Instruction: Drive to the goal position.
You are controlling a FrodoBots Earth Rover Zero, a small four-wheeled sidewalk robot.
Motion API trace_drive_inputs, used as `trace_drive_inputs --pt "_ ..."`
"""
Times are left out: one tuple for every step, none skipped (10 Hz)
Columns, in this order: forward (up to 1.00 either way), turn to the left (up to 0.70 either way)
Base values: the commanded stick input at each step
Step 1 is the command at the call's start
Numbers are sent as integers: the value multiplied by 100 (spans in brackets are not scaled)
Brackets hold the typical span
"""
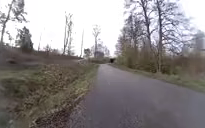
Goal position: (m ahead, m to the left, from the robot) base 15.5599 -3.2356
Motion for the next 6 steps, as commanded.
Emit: trace_drive_inputs --pt "70 0" --pt "70 0" --pt "70 0" --pt "70 0" --pt "70 0" --pt "70 0"
